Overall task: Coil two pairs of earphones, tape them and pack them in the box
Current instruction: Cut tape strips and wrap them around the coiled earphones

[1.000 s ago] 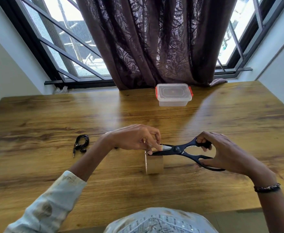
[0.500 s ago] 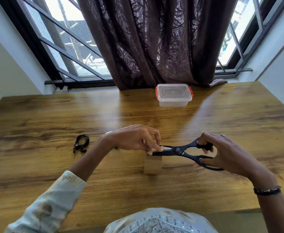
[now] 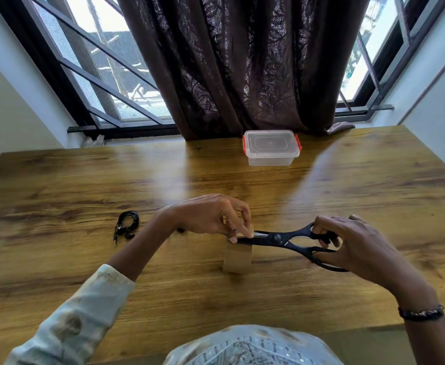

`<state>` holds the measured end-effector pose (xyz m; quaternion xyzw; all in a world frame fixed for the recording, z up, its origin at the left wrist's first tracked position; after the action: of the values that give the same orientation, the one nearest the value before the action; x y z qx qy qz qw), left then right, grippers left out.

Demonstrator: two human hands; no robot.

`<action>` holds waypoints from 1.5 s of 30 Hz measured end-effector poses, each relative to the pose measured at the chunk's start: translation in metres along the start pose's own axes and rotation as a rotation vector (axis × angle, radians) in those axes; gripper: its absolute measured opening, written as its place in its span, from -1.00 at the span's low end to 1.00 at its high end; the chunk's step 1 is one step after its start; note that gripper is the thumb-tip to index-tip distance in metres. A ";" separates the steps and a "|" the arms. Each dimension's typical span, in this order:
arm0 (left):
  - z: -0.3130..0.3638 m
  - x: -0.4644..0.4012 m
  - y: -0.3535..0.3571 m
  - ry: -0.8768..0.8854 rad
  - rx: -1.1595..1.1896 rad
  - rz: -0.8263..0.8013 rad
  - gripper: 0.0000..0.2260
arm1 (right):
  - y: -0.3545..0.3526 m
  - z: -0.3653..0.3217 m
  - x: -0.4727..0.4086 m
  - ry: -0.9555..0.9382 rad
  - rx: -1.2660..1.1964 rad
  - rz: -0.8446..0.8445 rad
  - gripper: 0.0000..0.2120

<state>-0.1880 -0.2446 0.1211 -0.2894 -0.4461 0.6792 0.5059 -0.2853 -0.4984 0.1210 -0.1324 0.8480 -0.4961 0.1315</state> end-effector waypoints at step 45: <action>0.015 -0.012 0.078 -0.757 1.015 1.232 -0.60 | 0.020 0.005 0.013 0.120 -0.170 0.024 -0.62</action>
<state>-0.2300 -0.2672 0.0569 0.0253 0.0071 0.9976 -0.0643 -0.2979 -0.4978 0.1000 -0.1032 0.8948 -0.4280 0.0749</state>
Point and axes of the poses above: each hand's wrist, its own x-axis away from the middle knuckle, its own y-axis out of the palm, z = x × y, the point moved 3 cm from there along -x, towards the middle knuckle, and after that the axes turned 15 degrees about -x, right-handed, at the moved point
